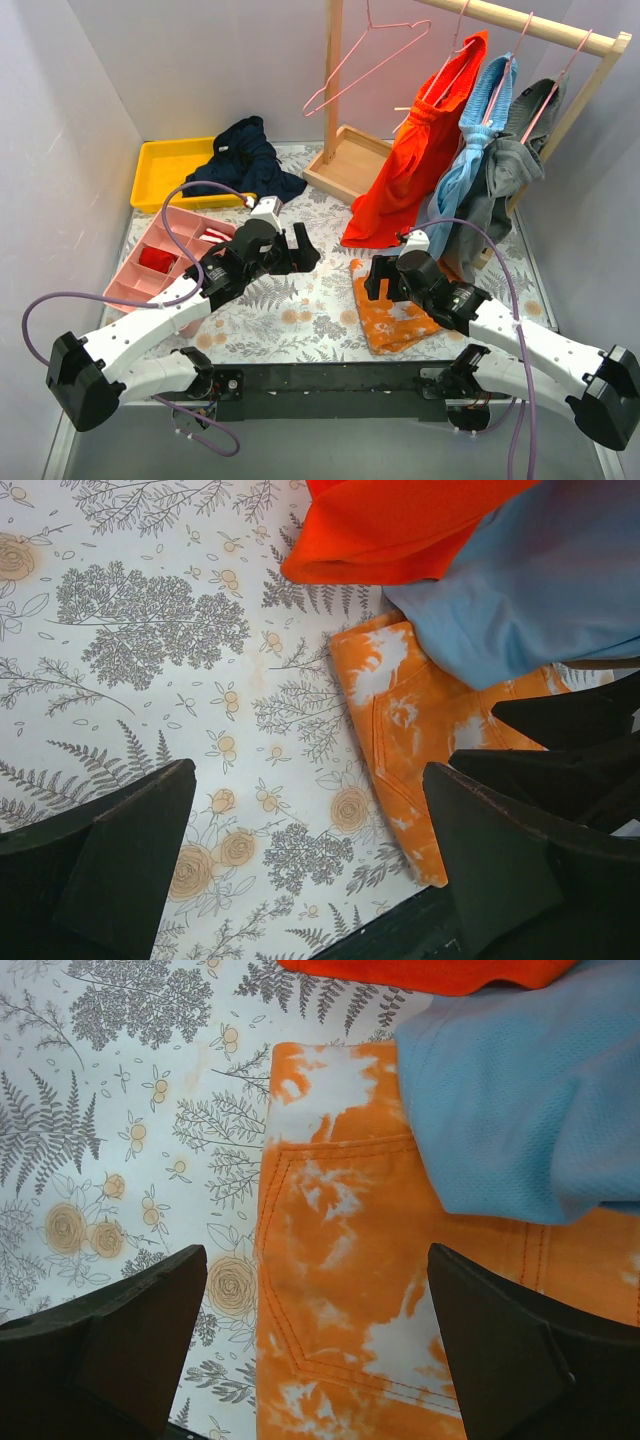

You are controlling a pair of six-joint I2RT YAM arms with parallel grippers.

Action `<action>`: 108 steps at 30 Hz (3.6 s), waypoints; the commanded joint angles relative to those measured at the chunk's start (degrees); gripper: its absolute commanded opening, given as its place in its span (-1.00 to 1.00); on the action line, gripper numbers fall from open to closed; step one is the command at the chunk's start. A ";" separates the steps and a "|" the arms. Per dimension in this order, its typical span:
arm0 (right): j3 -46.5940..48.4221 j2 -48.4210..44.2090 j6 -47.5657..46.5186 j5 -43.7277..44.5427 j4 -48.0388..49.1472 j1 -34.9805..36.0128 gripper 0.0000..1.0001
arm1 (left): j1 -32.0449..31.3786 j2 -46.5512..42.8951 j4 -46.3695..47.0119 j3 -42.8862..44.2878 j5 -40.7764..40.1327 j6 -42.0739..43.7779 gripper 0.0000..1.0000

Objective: Place the shorts on the hanger

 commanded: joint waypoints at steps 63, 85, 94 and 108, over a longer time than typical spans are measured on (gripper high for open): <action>8.10 0.00 -8.57 -8.94 1.98 -0.11 0.91 | 38.56 45.78 -0.67 76.77 -6.00 21.69 -1.00; 16.28 -1.06 -7.96 -11.40 2.93 -0.11 0.88 | 38.56 5.52 -0.76 51.66 34.00 16.17 -1.00; 16.45 6.75 1.97 -13.35 14.89 4.36 0.81 | 37.51 -10.48 1.71 24.23 43.84 8.60 -1.00; 19.61 22.93 8.83 2.39 24.21 13.34 0.14 | 34.95 -17.52 -1.63 18.33 42.97 9.57 -1.00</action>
